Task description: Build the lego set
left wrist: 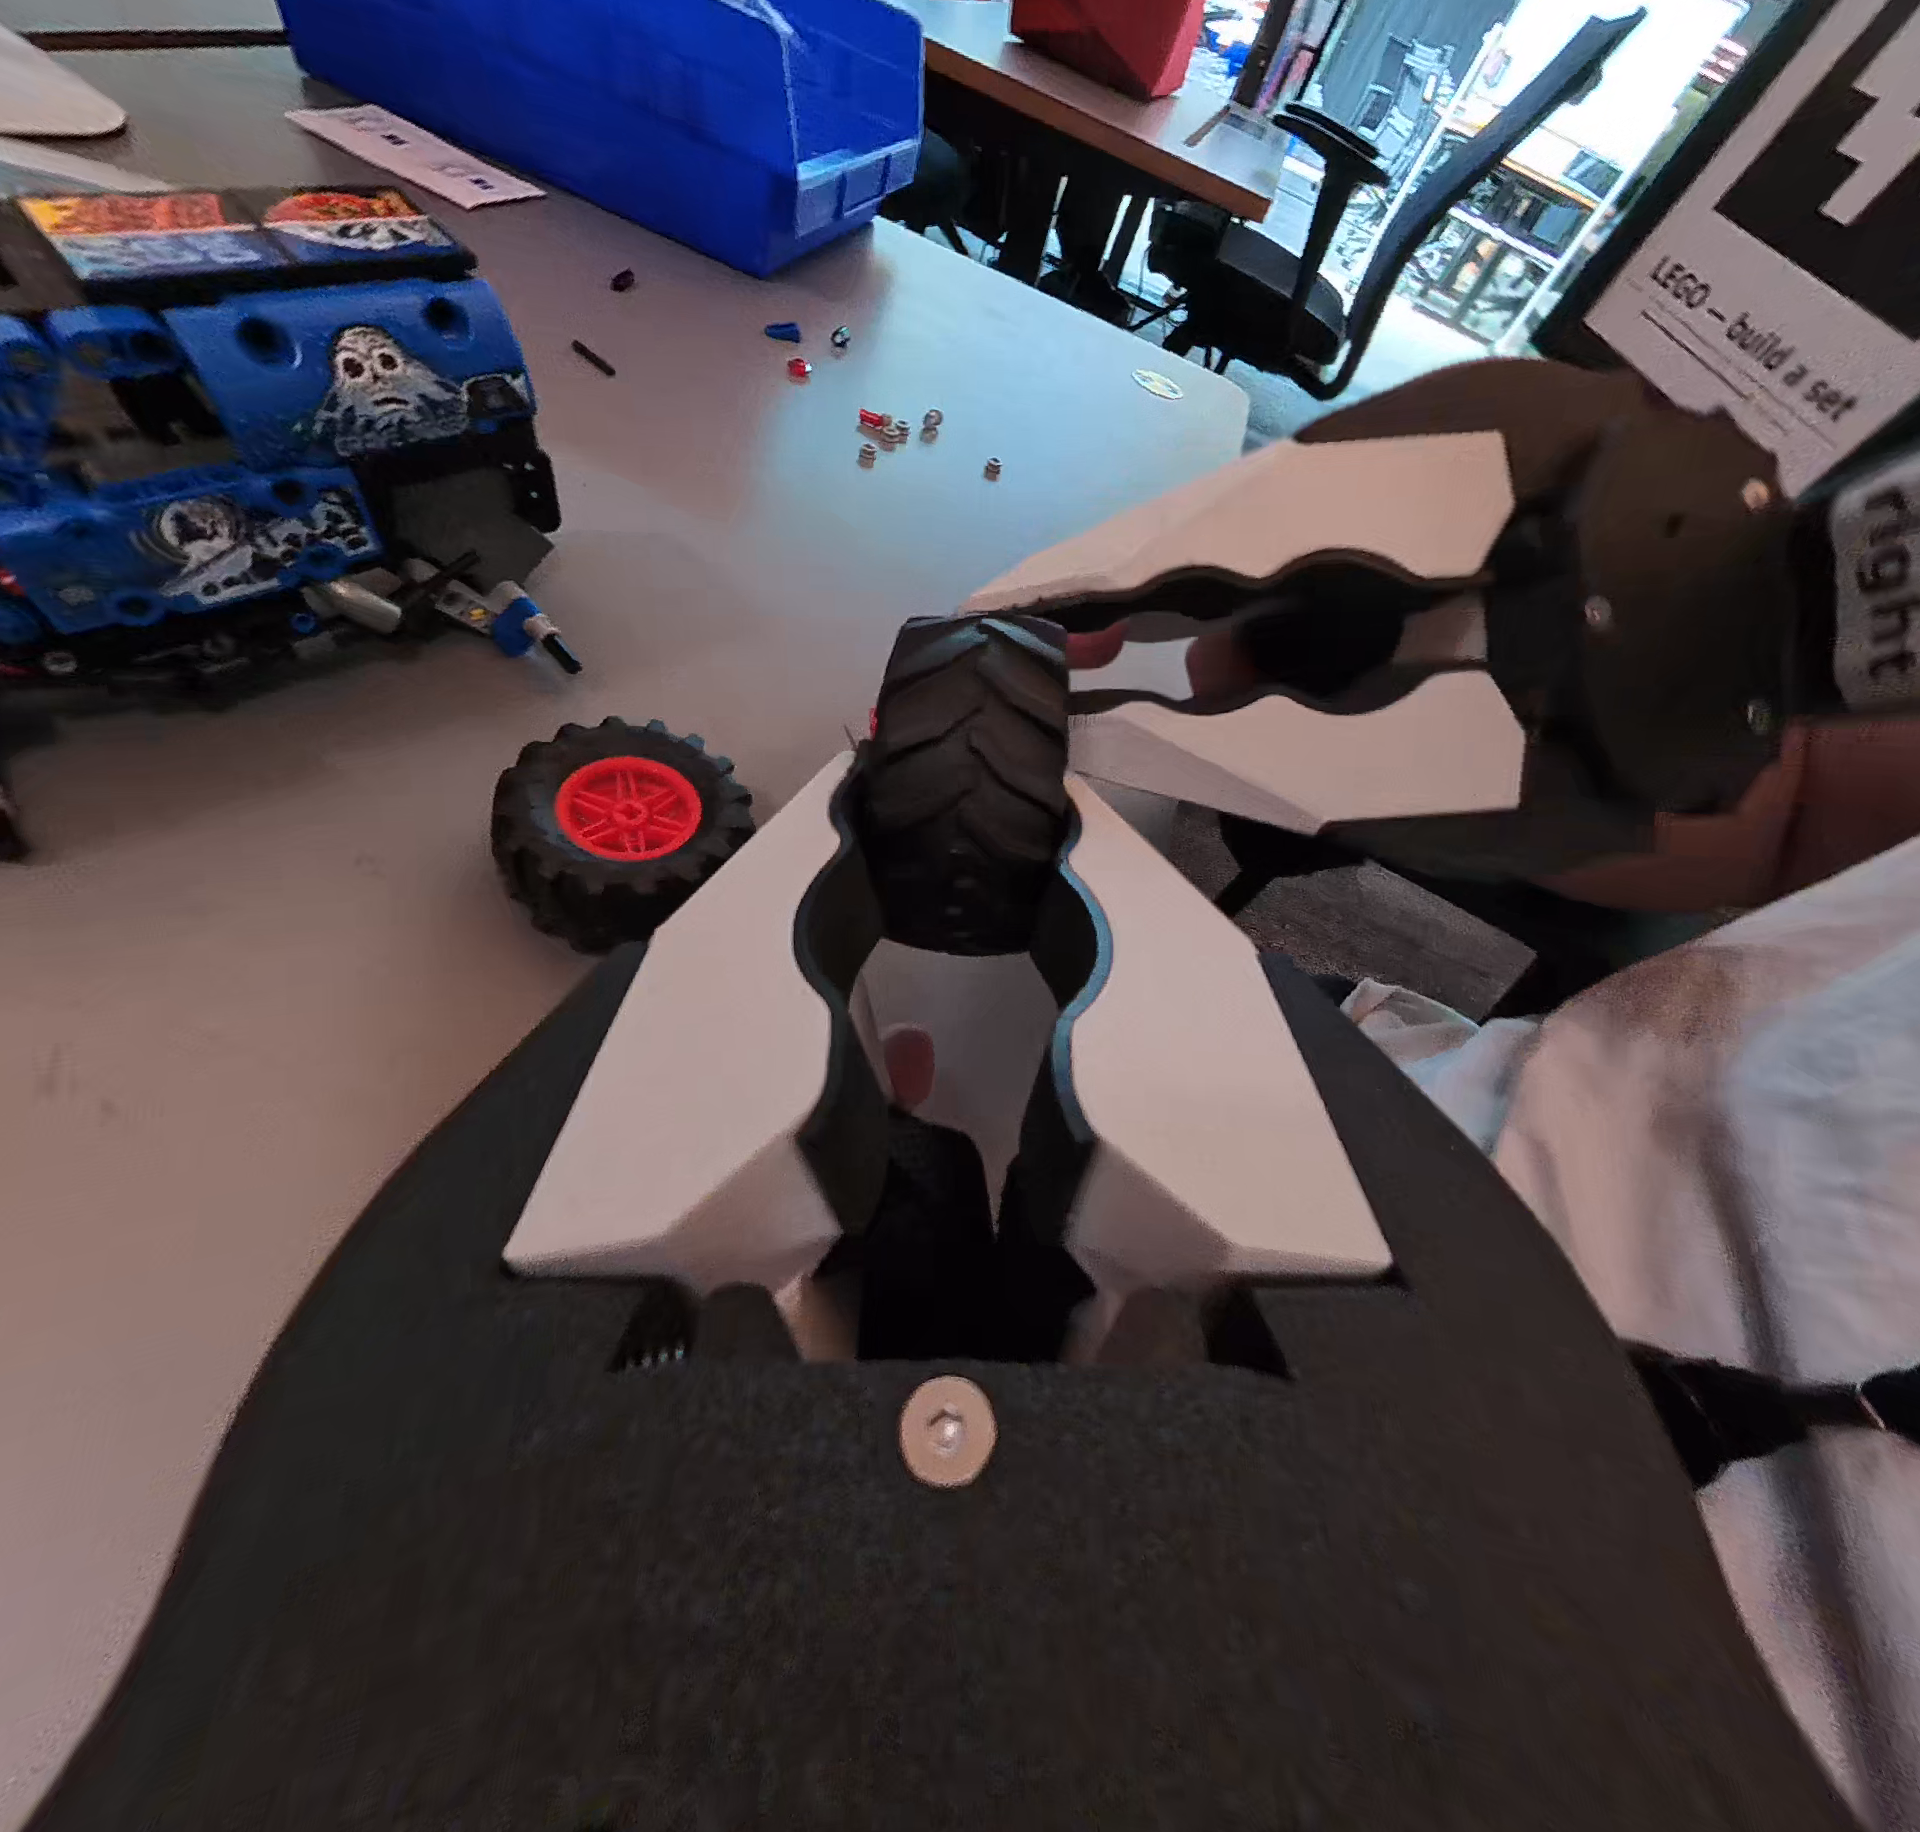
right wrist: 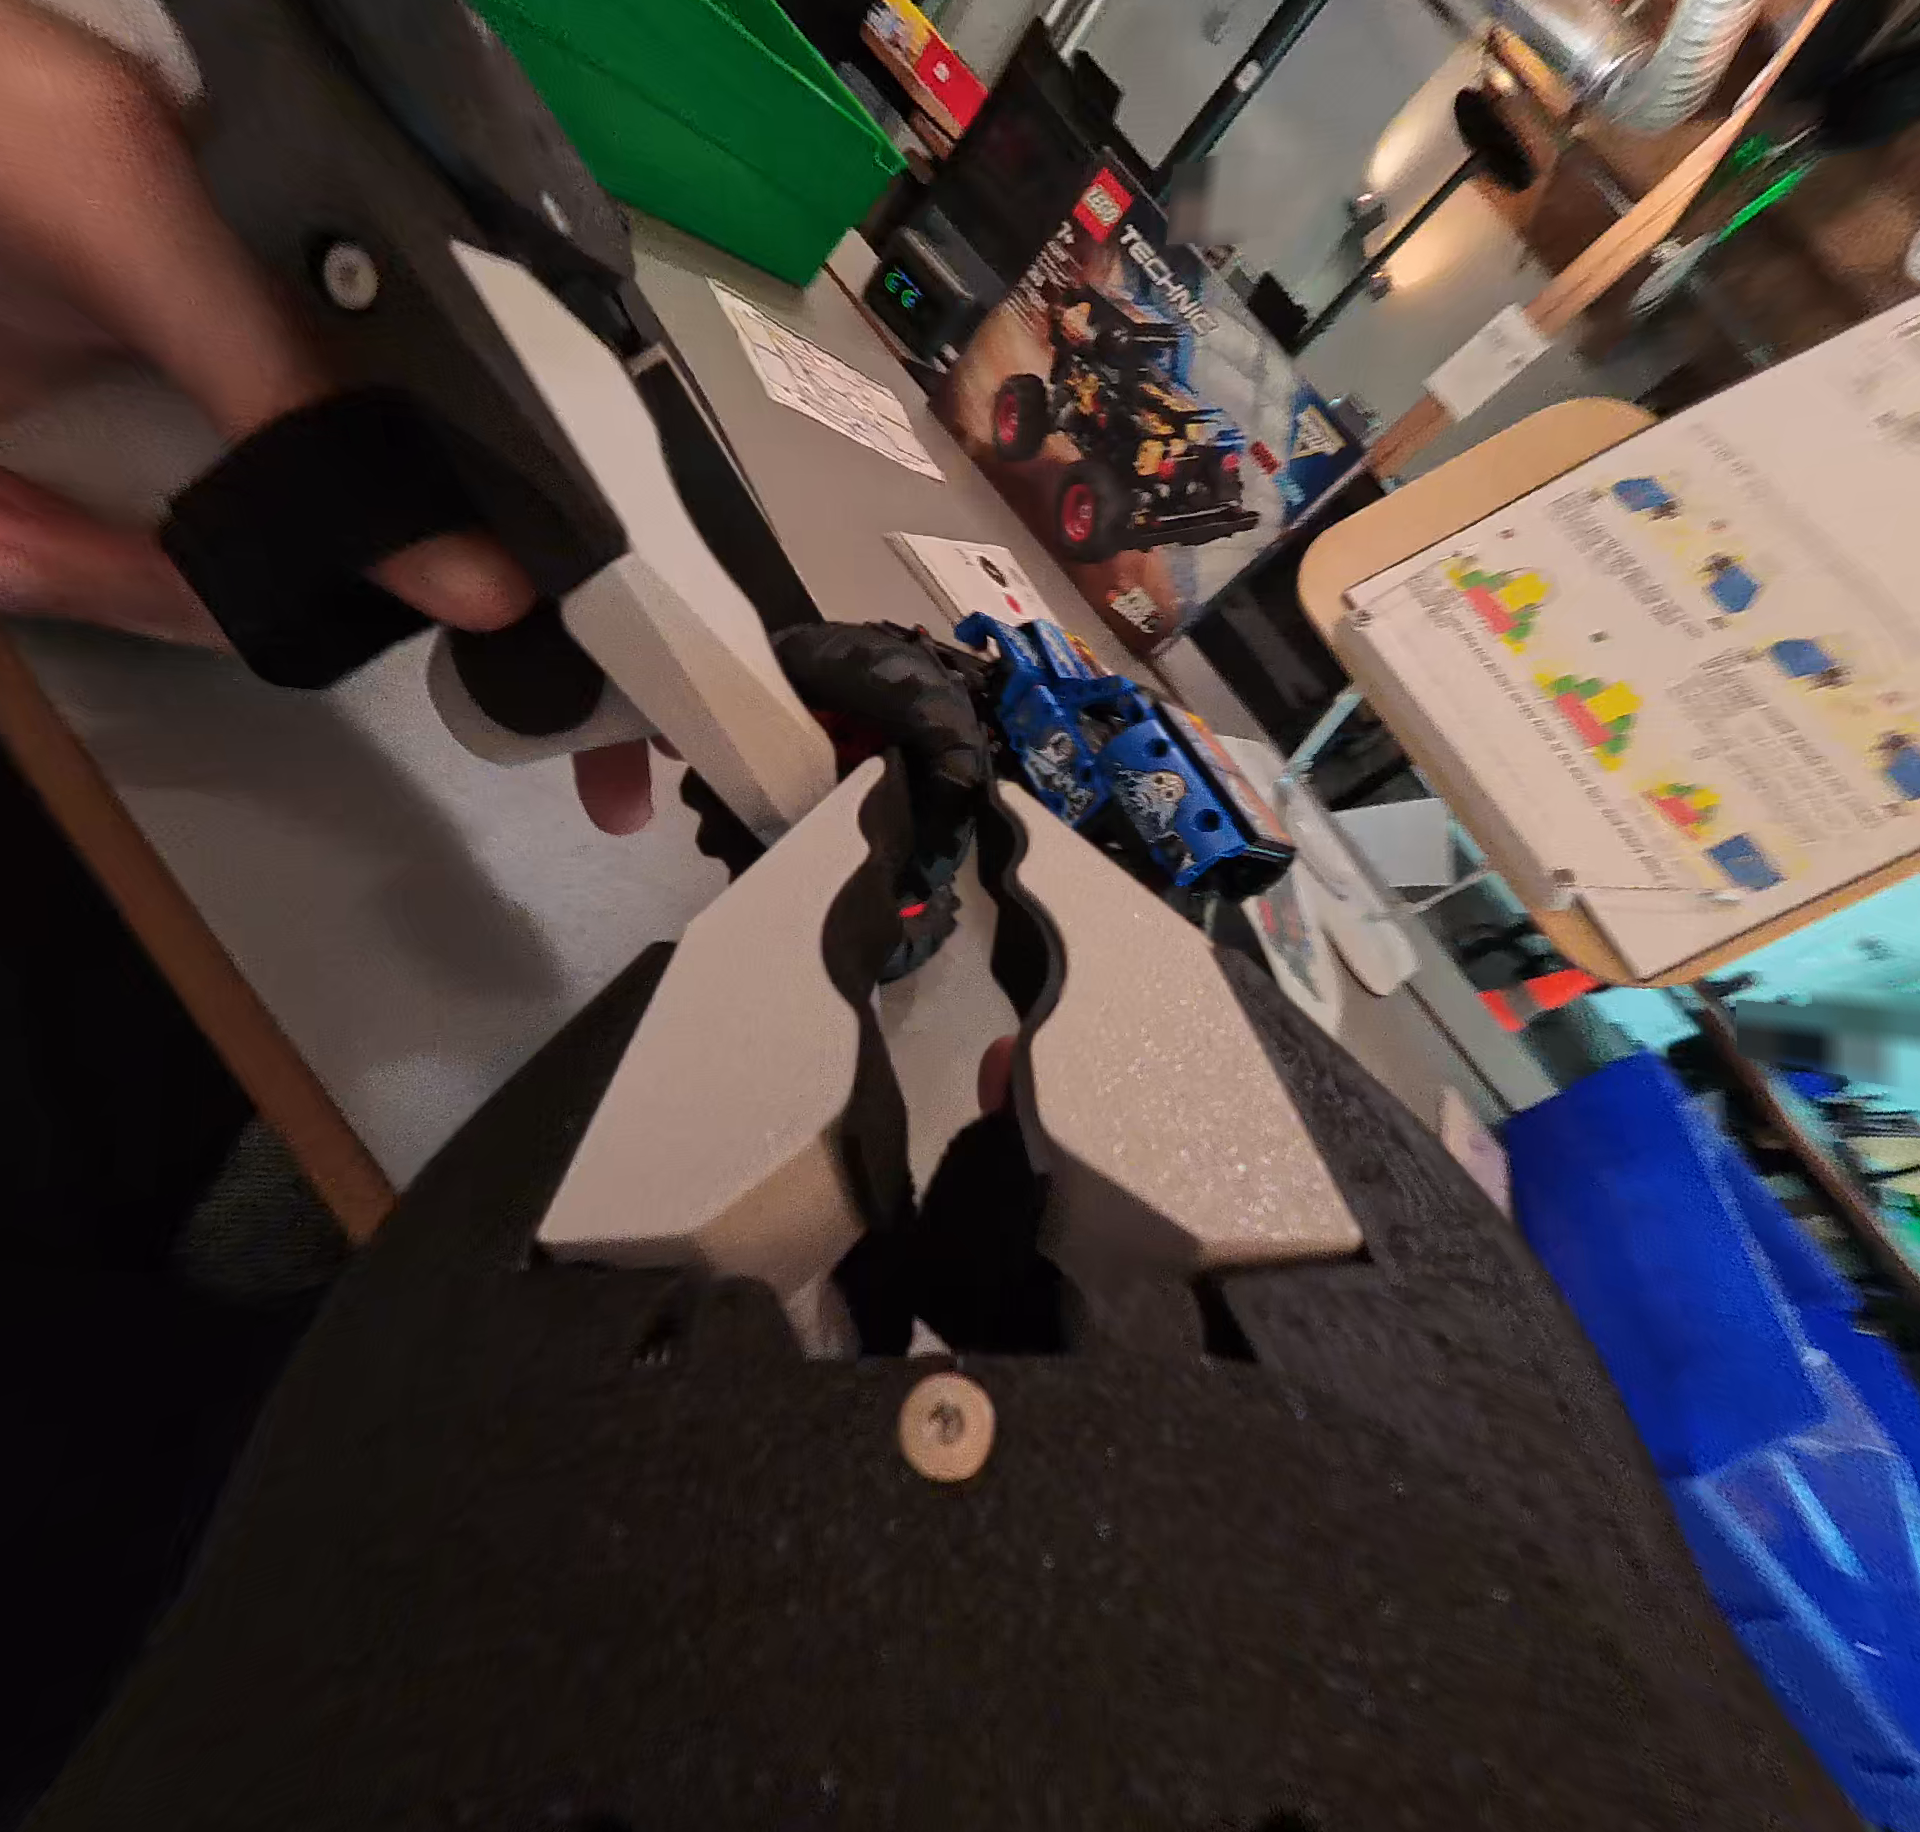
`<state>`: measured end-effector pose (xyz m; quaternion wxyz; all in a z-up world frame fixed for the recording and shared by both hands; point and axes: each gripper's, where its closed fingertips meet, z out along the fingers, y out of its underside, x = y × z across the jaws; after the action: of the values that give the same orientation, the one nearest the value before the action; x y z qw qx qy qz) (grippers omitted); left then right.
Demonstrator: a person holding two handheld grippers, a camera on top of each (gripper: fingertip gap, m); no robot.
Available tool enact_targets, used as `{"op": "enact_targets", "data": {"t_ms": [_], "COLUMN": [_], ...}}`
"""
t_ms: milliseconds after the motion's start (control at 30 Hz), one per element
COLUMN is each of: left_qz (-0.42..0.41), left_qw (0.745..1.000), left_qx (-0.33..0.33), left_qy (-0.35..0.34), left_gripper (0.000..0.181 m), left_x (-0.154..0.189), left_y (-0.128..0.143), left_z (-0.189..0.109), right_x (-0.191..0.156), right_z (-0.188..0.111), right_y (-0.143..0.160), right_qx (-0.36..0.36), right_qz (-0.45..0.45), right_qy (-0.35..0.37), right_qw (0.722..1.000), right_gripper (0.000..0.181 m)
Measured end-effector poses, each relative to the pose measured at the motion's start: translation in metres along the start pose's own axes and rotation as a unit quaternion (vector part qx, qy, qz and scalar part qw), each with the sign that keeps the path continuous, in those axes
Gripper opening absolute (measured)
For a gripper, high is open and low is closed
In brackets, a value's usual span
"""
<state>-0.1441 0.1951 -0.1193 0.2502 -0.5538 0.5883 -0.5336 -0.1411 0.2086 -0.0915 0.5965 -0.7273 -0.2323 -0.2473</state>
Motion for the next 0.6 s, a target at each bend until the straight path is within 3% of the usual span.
{"op": "enact_targets", "data": {"t_ms": [333,400,600], "left_qz": [-0.007,0.027,0.13], "left_qw": [0.996,0.994,0.983], "left_qx": [-0.031,-0.044,-0.067], "left_qy": [-0.083,-0.096,-0.108], "left_gripper": [0.024,0.024,0.026], "left_x": [-0.014,-0.014,-0.009], "left_y": [0.009,0.012,0.018], "left_z": [0.011,0.012,0.011], "right_x": [0.003,0.0,-0.007], "right_z": [0.003,0.003,-0.001], "right_y": [0.011,0.013,0.014], "right_qx": [-0.042,-0.04,-0.043], "right_qz": [-0.162,-0.168,-0.052], "right_qy": [0.083,0.071,-0.057], "right_qw": [0.982,0.982,0.996], "right_gripper": [0.015,0.013,0.009]}}
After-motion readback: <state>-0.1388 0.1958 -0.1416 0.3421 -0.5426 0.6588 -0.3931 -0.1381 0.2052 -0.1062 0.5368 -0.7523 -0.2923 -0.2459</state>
